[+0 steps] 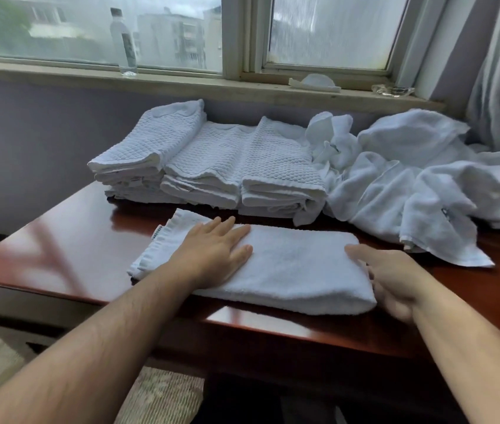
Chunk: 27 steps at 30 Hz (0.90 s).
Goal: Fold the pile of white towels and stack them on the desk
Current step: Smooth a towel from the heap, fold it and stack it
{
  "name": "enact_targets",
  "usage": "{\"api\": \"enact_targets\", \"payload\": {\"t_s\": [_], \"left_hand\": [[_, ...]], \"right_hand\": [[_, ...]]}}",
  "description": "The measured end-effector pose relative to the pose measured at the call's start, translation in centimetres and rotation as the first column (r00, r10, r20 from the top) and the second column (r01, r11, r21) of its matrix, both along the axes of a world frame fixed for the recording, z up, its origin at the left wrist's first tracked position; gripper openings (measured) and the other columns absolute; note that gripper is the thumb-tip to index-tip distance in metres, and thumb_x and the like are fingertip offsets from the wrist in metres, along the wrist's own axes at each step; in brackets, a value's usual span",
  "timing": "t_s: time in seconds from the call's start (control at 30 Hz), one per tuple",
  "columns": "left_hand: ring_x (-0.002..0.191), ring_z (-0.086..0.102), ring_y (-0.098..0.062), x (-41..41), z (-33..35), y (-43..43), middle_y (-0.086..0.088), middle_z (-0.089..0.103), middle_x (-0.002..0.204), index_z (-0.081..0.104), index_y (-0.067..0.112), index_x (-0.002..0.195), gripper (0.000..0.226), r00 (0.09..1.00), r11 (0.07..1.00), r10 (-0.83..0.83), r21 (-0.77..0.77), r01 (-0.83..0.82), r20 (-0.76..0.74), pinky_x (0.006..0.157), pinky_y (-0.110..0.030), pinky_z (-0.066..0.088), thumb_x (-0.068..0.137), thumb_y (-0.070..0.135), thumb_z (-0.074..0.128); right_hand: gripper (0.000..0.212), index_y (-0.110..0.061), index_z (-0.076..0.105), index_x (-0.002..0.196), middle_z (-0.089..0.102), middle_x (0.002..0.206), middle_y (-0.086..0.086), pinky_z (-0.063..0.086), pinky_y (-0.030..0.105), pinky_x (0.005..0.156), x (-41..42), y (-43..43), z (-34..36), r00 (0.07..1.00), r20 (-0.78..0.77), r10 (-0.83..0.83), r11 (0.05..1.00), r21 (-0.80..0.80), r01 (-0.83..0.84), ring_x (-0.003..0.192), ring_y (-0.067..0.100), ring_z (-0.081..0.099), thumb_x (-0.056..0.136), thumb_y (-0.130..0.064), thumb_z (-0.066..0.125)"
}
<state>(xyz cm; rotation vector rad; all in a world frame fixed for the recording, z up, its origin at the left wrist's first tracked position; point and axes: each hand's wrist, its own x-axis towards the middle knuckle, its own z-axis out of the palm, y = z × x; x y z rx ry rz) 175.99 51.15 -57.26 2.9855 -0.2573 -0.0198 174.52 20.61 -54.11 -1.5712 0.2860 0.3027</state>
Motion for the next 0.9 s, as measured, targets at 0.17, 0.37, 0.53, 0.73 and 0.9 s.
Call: {"api": "enact_targets", "payload": {"t_s": [0.17, 0.37, 0.53, 0.73, 0.9], "left_hand": [[0.154, 0.012, -0.016, -1.0, 0.6, -0.1, 0.007, 0.024, 0.166, 0.032, 0.040, 0.154, 0.055, 0.995, 0.998, -0.015, -0.061, 0.021, 0.100, 0.124, -0.035, 0.006, 0.103, 0.058, 0.027], [0.128, 0.051, -0.004, -5.7, 3.4, -2.4, 0.020, 0.058, 0.135, 0.053, 0.036, 0.137, 0.059, 0.929, 0.697, -0.261, -0.615, 0.369, 0.262, 0.105, -0.027, 0.039, 0.091, 0.072, 0.044], [0.095, 0.064, -0.015, -6.5, 3.2, -4.3, 0.014, 0.064, 0.094, 0.051, 0.034, 0.105, 0.024, 0.924, 0.750, 0.079, -0.633, 0.192, 0.373, 0.072, -0.023, 0.046, 0.085, 0.044, 0.061], [0.109, 0.070, -0.019, -7.0, 7.1, -2.1, -0.001, 0.075, 0.115, 0.074, 0.036, 0.110, 0.025, 0.987, 0.063, 0.067, -0.987, 0.145, 0.149, 0.085, -0.030, 0.056, 0.093, 0.028, 0.058], [0.094, 0.075, -0.026, -7.5, 11.1, -0.3, -0.010, 0.077, 0.106, 0.080, 0.029, 0.101, 0.022, 0.998, -0.155, -0.056, -0.988, 0.015, 0.023, 0.072, -0.033, 0.060, 0.085, 0.028, 0.065]], "right_hand": [[0.031, -0.007, 0.061, 0.123, 0.075, 0.109, 0.013, 0.060, 0.041, 0.081, -0.8, 1.4, 1.9, 0.967, 0.249, 0.043, 0.998, -0.045, -0.033, 0.096, 0.027, 0.074, 0.093, -0.010, 0.068], [0.019, -0.017, 0.065, 0.112, 0.070, 0.098, 0.006, 0.058, 0.030, 0.053, -0.8, 5.6, 7.0, 0.945, 0.327, -0.013, 0.925, 0.362, -0.113, 0.071, 0.015, 0.071, 0.098, -0.006, 0.061], [0.011, -0.014, 0.062, 0.108, 0.069, 0.082, 0.011, 0.058, 0.032, 0.056, -0.2, 10.2, 10.9, 0.898, 0.414, 0.148, 0.896, 0.329, -0.299, 0.066, 0.023, 0.071, 0.097, -0.015, 0.065], [0.037, -0.028, 0.064, 0.118, 0.074, 0.096, 0.008, 0.055, 0.035, 0.067, 2.8, 9.1, 10.3, 0.738, 0.667, -0.100, 0.993, 0.112, 0.033, 0.084, 0.025, 0.072, 0.084, -0.042, 0.066], [0.084, -0.011, 0.061, 0.139, 0.063, 0.134, 0.019, 0.044, 0.048, 0.105, 2.6, 7.6, 6.7, 0.872, 0.295, 0.391, 0.838, 0.278, -0.470, 0.124, 0.037, 0.059, 0.095, -0.077, 0.033]]}}
